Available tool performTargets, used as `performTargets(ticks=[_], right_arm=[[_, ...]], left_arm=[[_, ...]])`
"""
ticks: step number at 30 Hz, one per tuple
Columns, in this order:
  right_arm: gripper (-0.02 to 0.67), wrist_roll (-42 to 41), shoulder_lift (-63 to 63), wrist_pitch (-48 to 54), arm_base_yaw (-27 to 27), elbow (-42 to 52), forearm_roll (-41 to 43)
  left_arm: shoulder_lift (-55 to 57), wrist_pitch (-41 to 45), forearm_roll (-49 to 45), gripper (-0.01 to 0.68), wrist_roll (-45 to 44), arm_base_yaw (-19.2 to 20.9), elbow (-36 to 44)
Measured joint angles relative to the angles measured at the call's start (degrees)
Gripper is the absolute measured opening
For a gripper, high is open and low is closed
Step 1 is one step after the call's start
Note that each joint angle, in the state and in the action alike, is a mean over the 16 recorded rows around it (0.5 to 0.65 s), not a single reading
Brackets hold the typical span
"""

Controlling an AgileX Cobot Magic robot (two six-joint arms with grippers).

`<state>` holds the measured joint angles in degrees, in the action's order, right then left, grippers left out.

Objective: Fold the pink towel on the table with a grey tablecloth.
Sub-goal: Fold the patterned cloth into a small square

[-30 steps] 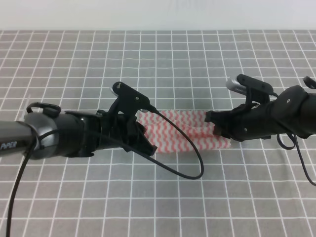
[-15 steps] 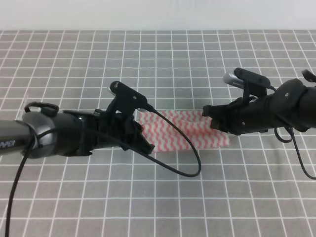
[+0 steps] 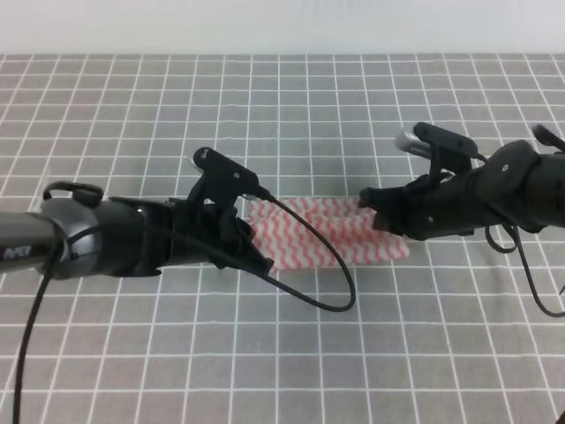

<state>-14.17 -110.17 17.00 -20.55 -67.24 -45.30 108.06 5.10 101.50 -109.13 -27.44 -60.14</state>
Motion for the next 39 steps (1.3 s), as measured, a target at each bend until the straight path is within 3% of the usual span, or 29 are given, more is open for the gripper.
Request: performTargets(ticks=[39], right_arm=[[-0.001, 0.04, -0.13, -0.07, -0.01, -0.27, 0.46]], left_arm=[[-0.14, -3.97, -0.01, 0.027, -2.06, 0.0, -3.54]])
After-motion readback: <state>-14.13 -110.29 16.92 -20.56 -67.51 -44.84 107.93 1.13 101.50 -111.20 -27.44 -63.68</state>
